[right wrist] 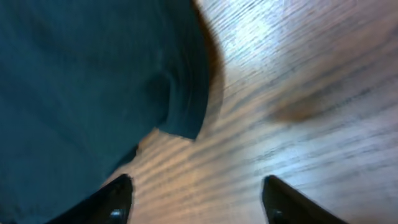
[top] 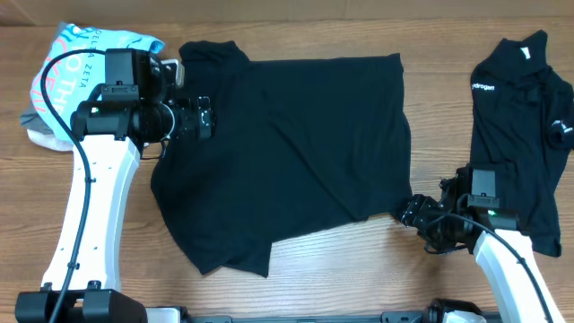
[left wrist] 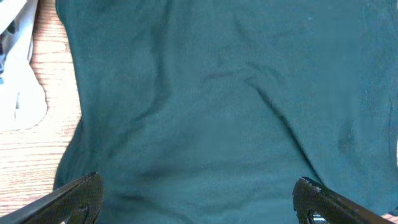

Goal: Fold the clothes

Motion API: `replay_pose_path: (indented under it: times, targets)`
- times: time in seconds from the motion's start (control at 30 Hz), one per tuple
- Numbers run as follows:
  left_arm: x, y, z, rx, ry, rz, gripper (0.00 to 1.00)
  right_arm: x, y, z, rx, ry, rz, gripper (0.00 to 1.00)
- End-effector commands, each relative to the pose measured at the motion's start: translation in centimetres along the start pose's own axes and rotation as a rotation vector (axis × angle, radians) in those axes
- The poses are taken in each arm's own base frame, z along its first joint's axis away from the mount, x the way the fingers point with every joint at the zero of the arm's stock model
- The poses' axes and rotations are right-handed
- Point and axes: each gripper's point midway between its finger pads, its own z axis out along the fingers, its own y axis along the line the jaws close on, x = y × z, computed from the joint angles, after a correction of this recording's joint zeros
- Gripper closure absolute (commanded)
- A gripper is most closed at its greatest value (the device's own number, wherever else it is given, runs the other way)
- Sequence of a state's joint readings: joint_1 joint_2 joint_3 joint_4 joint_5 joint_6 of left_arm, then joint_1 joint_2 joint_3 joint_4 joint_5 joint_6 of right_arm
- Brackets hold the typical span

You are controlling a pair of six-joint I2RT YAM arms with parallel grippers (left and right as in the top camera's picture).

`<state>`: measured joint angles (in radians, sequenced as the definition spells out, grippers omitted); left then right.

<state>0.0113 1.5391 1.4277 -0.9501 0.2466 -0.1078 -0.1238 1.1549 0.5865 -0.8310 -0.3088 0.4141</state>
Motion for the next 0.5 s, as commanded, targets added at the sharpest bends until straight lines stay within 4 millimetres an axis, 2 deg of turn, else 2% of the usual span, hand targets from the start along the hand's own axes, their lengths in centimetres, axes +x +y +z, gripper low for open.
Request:
replay_pose_path:
  times: [0.0, 0.13, 0.27, 0.47]
  targets:
    - [-0.7, -0.2, -0.5, -0.006, -0.026, 0.028, 0.0, -1.0, 0.7, 0.1, -0.035, -0.047, 0.018, 0.55]
    - [-0.7, -0.2, -0.5, -0.005, -0.029, 0.029, 0.0, -2.1, 0.5, 0.5, -0.023, -0.077, 0.058, 0.55]
    - [-0.8, -0.2, -0.5, -0.005, -0.031, 0.03, 0.0, -1.5, -0.1, 1.5, 0.006, -0.027, 0.08, 0.47]
    - [-0.8, -0.2, -0.5, -0.005, -0.032, 0.03, 0.0, -2.4, -0.3, 3.2, 0.012, -0.016, 0.084, 0.47]
